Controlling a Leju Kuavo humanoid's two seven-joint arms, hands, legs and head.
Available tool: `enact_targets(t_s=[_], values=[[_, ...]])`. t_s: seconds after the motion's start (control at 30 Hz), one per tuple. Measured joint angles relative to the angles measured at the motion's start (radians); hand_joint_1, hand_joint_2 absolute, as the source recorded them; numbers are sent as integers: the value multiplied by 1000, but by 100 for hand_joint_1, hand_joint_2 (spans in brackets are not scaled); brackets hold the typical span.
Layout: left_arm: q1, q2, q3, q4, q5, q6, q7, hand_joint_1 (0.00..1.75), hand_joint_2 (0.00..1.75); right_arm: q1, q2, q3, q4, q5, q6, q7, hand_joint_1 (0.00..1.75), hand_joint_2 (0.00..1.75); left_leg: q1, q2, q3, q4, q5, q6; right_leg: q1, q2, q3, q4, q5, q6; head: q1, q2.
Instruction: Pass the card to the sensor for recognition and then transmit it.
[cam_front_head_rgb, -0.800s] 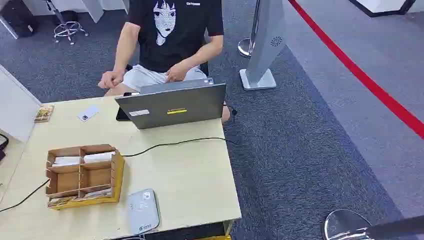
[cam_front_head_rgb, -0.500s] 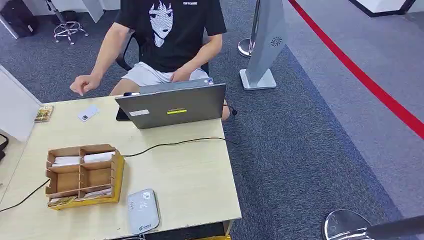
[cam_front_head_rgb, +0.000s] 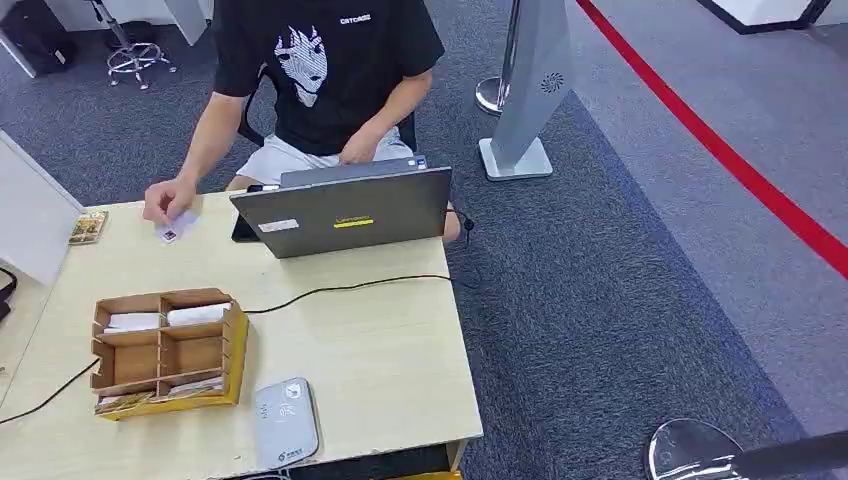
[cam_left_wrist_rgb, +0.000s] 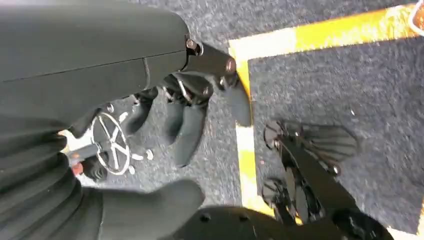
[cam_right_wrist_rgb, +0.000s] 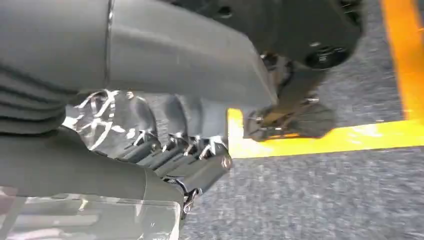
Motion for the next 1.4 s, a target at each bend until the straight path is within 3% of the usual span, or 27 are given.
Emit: enact_targets(t_s=[0.67, 0.7, 0.8, 0.83, 0.87, 0.9, 1.4], values=[[115, -118, 116, -309, 196, -72, 72, 0, 175, -35, -36, 208, 74, -444, 127, -198, 0, 175, 0, -1, 0, 0, 0, 0, 0, 0, 0, 0, 0, 0, 0, 0], [117, -120, 116, -310, 196, -72, 73, 0, 175, -35, -36, 208, 75, -445, 127, -198, 0, 0, 0, 0, 0, 0, 0, 0, 0, 0, 0, 0, 0, 0, 1, 0], [128, -134, 130, -346, 216, -82, 73, 0, 175, -41, -37, 233, 93, -493, 142, -219, 0, 0, 0, 0, 0, 0, 0, 0, 0, 0, 0, 0, 0, 0, 0, 0], [129, -138, 132, -352, 225, -88, 76, 0, 0, -42, -37, 239, 97, -520, 149, -227, 0, 0, 0, -1, 0, 0, 0, 0, 0, -1, 0, 0, 0, 0, 0, 0], [132, -142, 135, -360, 236, -93, 77, 0, 175, -47, -38, 245, 101, -547, 155, -238, 0, 0, 0, -1, 0, 0, 0, 0, 0, 0, 0, 0, 0, 0, 0, 0], [137, -149, 143, -374, 247, -97, 77, 0, 175, -52, -38, 256, 109, -572, 161, -247, 0, 175, 0, 0, 0, 0, 0, 0, 0, 0, 0, 0, 0, 0, 0, 0], [166, -248, 283, -598, 411, -81, -6, 0, 175, -129, -53, 456, 228, -984, 164, -321, 0, 175, 0, -1, 0, 0, 0, 0, 0, 0, 0, 0, 1, 1, 0, 0]])
